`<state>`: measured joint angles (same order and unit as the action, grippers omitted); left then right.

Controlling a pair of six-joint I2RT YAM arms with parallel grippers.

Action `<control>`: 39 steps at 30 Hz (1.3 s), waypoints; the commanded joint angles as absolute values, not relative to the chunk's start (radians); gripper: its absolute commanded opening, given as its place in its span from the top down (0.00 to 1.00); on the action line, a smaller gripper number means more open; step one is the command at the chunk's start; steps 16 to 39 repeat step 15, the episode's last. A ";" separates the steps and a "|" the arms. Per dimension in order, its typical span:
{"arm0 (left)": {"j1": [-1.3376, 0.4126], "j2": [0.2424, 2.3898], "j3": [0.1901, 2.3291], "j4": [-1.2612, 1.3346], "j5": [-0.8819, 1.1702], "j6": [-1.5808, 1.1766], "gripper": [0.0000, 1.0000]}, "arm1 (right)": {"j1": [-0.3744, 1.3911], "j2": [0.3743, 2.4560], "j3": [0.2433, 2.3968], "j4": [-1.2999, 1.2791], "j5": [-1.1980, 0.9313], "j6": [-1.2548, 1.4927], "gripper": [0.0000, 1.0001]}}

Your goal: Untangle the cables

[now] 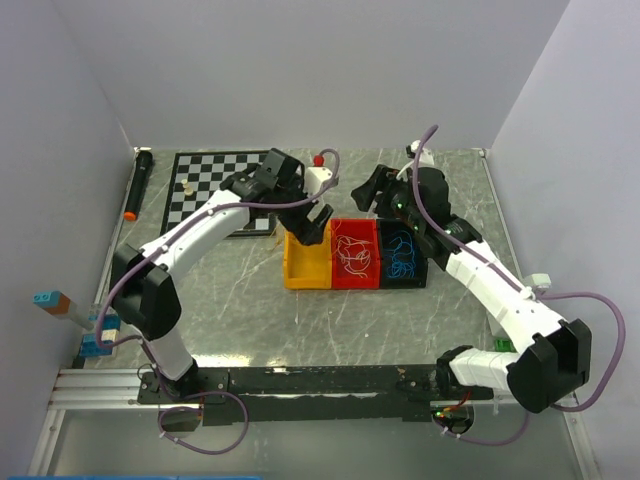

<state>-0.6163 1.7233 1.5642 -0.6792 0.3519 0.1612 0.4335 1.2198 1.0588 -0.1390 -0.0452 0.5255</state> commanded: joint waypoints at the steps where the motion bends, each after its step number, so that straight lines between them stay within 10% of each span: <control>1: -0.614 1.677 1.612 -0.924 0.304 0.181 0.03 | 0.419 1.170 1.107 -0.169 -0.035 0.512 0.25; 14: -0.453 1.450 1.464 -0.833 0.144 0.101 0.04 | 0.388 1.095 1.109 -0.265 -0.072 0.505 0.00; 39: -0.425 1.437 1.447 -0.816 0.161 0.103 0.03 | 0.388 1.082 1.106 -0.279 -0.068 0.494 0.00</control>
